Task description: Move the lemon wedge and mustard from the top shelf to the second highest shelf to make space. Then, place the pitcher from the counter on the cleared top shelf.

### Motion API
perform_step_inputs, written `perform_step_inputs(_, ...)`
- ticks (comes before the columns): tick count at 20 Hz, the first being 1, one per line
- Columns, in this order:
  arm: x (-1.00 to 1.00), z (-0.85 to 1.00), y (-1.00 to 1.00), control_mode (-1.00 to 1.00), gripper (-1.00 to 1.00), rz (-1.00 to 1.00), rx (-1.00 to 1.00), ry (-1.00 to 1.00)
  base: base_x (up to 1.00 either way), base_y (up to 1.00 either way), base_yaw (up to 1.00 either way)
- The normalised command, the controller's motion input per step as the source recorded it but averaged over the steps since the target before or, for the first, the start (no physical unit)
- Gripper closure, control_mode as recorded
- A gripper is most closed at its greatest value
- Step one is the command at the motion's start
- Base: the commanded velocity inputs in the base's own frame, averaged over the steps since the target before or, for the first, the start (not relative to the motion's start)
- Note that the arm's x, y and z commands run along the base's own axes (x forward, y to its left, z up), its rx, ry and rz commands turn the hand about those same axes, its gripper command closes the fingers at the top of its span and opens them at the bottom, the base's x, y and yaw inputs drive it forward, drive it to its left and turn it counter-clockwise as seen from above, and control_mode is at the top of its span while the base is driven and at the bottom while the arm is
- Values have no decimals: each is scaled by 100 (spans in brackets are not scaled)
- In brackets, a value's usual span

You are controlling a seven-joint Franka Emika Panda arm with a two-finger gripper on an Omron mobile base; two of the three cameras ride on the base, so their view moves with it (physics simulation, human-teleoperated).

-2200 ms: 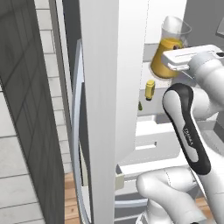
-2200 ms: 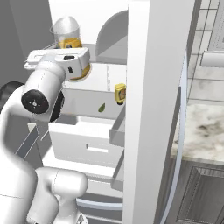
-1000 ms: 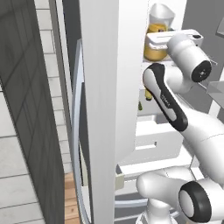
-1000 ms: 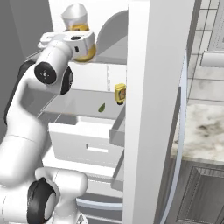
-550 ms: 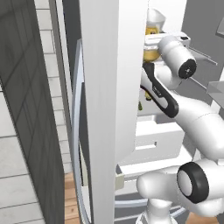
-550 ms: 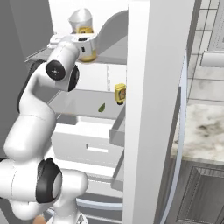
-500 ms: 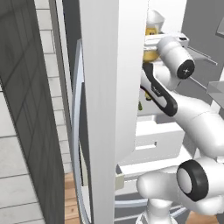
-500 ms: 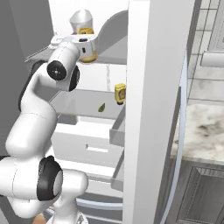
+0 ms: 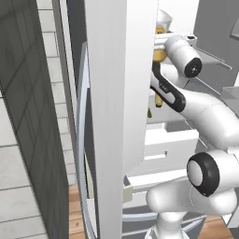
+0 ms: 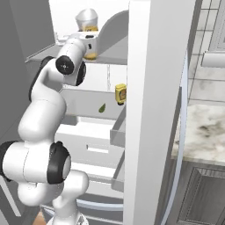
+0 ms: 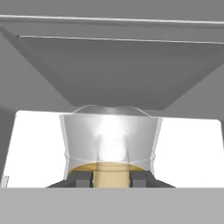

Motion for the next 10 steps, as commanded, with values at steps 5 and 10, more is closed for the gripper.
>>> perform_step_inputs(5, 52, -21, 0, -100, 100, 0, 0, 0, 0, 0, 0)
perform_step_inputs(10, 53, -24, 0, -100, 100, 0, 0, 0, 0, 0, 0)
